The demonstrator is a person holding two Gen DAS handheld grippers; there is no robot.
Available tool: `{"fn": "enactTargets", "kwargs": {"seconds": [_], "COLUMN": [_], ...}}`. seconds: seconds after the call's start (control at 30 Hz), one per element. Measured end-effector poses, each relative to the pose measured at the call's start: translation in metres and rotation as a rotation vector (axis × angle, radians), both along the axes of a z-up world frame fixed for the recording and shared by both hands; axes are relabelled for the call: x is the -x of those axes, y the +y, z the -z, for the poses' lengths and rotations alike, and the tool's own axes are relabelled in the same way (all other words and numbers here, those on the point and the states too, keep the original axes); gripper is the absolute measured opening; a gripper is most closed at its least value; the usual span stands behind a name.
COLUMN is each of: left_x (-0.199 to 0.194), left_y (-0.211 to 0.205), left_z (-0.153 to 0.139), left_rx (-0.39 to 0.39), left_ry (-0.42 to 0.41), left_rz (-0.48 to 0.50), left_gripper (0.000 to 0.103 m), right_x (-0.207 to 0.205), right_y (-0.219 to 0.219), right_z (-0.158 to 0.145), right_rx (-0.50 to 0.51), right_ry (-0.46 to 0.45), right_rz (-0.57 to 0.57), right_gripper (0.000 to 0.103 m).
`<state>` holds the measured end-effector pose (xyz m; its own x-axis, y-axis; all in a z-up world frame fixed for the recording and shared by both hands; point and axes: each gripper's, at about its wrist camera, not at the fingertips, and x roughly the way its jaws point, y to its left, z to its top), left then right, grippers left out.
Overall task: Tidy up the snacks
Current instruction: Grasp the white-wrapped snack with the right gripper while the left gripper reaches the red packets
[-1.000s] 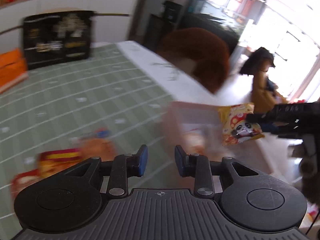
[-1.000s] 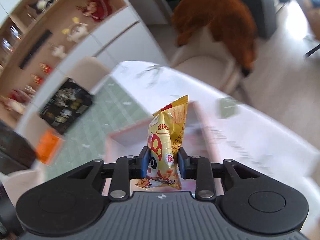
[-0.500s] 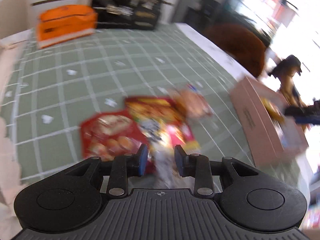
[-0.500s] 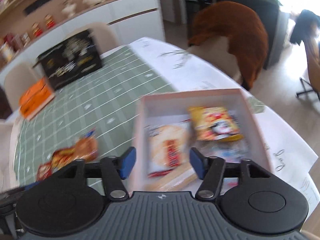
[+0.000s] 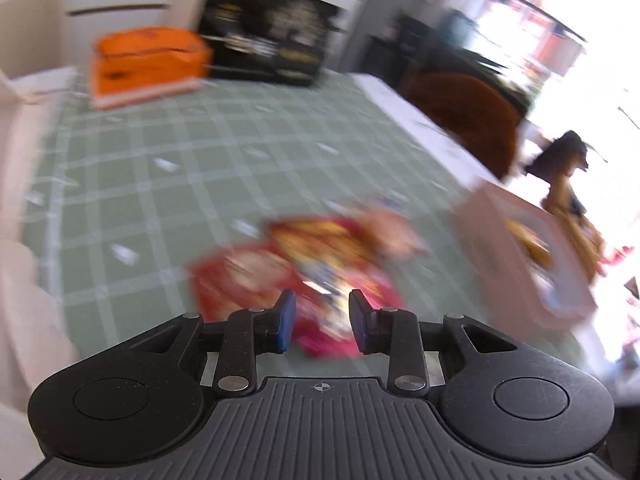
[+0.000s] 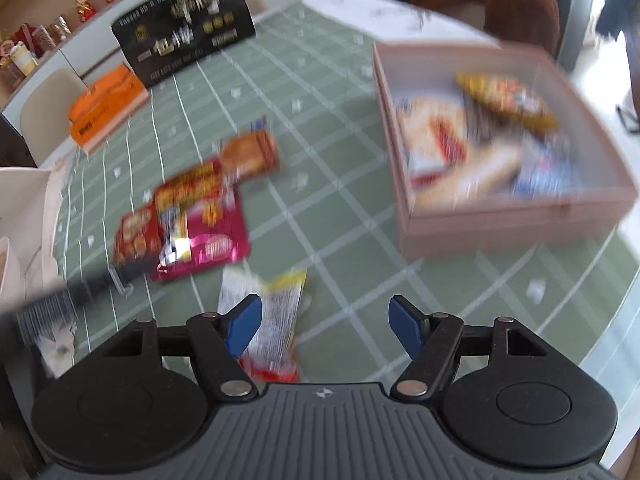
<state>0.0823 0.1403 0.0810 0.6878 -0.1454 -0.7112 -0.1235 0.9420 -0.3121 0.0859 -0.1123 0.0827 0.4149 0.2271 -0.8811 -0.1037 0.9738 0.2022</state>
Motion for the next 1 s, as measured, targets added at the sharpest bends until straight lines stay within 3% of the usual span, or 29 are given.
{"fn": "enactTargets", "kwargs": {"seconds": [0.1, 0.27, 0.33, 0.37, 0.43, 0.47, 0.77, 0.87, 1.0], "left_x": [-0.013, -0.017, -0.012, -0.012, -0.004, 0.0, 0.044, 0.057, 0.045], "left_y": [0.017, 0.027, 0.024, 0.021, 0.014, 0.01, -0.034, -0.04, -0.026], "left_z": [0.01, 0.021, 0.018, 0.018, 0.018, 0.019, 0.017, 0.006, 0.002], "left_rx": [-0.04, -0.054, -0.024, -0.018, -0.012, 0.006, 0.128, 0.082, 0.011], "left_ry": [0.026, 0.033, 0.036, 0.037, 0.043, 0.045, 0.061, -0.011, -0.052], "left_rz": [-0.059, -0.045, -0.011, 0.006, 0.044, 0.061, 0.23, 0.237, 0.118], "left_gripper": [0.033, 0.034, 0.033, 0.034, 0.033, 0.033, 0.031, 0.031, 0.031], "right_x": [0.005, 0.004, 0.002, 0.002, 0.001, 0.0, 0.019, 0.025, 0.031], "right_y": [0.008, 0.039, 0.048, 0.052, 0.056, 0.055, -0.01, -0.029, -0.048], "right_z": [0.012, 0.017, 0.018, 0.018, 0.019, 0.019, 0.02, 0.02, 0.022], "right_rx": [-0.039, 0.015, 0.019, 0.027, 0.079, 0.09, 0.122, 0.133, 0.138], "right_ry": [0.038, 0.036, 0.039, 0.032, 0.025, 0.025, 0.02, 0.016, 0.011], "right_rz": [0.012, -0.036, -0.056, -0.067, -0.081, -0.086, 0.002, 0.042, 0.097], "right_gripper": [0.071, 0.071, 0.071, 0.068, 0.051, 0.052, 0.051, 0.052, 0.053]}}
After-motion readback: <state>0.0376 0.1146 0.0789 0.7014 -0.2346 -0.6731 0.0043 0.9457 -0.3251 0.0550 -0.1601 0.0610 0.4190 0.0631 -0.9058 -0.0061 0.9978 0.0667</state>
